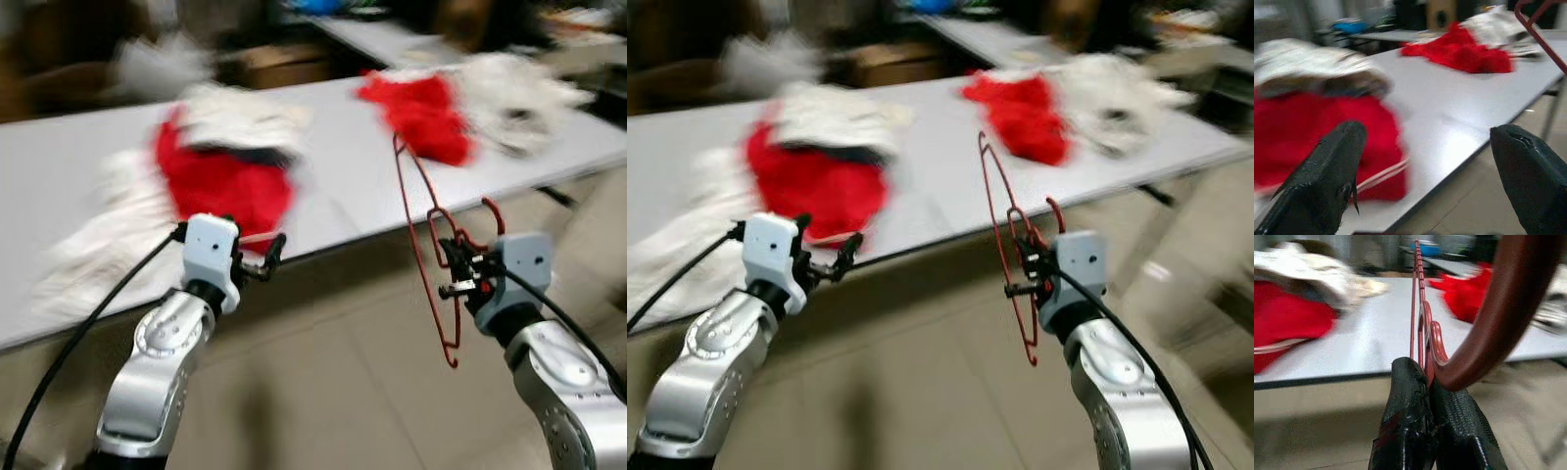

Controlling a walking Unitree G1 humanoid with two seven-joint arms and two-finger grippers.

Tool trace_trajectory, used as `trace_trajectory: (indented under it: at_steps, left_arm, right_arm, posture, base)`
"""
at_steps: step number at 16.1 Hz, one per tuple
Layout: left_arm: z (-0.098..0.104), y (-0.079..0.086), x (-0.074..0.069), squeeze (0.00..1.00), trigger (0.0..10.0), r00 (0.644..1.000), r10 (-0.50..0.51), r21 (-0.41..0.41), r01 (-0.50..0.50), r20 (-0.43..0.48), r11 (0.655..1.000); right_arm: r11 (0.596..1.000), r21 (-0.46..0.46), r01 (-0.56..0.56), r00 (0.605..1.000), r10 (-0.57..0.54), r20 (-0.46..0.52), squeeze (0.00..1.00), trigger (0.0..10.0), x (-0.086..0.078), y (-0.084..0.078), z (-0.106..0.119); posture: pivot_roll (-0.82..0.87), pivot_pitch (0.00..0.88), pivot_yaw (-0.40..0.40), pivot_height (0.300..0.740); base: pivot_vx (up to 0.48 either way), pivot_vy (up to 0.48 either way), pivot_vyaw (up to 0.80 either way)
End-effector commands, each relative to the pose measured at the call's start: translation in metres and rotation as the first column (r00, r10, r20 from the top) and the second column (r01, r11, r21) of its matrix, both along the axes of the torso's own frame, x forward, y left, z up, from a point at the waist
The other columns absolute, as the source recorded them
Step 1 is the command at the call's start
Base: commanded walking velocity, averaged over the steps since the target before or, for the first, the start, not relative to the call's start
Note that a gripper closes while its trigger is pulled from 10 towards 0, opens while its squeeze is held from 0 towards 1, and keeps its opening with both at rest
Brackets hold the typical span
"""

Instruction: Hang hanger

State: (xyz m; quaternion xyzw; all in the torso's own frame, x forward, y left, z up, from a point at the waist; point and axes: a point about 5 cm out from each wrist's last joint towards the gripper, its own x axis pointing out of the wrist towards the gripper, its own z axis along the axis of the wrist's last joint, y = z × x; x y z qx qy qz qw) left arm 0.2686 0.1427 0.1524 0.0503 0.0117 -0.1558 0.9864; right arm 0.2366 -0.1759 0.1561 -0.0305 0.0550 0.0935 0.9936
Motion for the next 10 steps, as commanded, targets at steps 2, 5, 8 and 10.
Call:
trace_trajectory:
  at_steps: [2,5,8,10]
  left_arm:
    - [-0.0002,-0.0028,0.0008,0.97,10.0,1.000,-0.008,-0.004,0.008,0.000,1.000]
    - [-0.0002,-0.0030,0.0008,0.96,10.0,1.000,-0.010,-0.006,0.010,0.000,1.000]
    - [-0.0002,-0.0031,0.0007,0.96,10.0,1.000,-0.010,-0.006,0.010,0.001,1.000]
    - [-0.0001,-0.0029,0.0007,0.96,10.0,1.000,-0.006,-0.007,0.006,0.002,1.000]
  right_arm:
    - [1.000,-0.010,0.013,1.000,-0.013,0.006,0.00,10.0,0.0017,-0.0029,0.0007]
    - [1.000,-0.013,0.013,1.000,-0.013,0.008,0.00,10.0,0.0017,-0.0029,0.0007]
    - [1.000,-0.015,0.011,1.000,-0.011,0.006,0.00,10.0,0.0017,-0.0029,0.0004]
    - [1.000,-0.017,0.009,1.000,-0.009,0.006,0.00,10.0,0.0018,-0.0026,0.0000]
  posture:
    - [-0.13,0.000,-0.010,0.740]
    - [-0.13,0.000,-0.010,0.740]
    - [-0.13,0.000,-0.010,0.740]
    - [-0.13,0.000,-0.010,0.740]
  base:
    - [0.341,0.000,0.00]
    - [0.345,0.000,0.00]
    - [0.347,0.000,0.00]
    - [0.347,0.000,0.00]
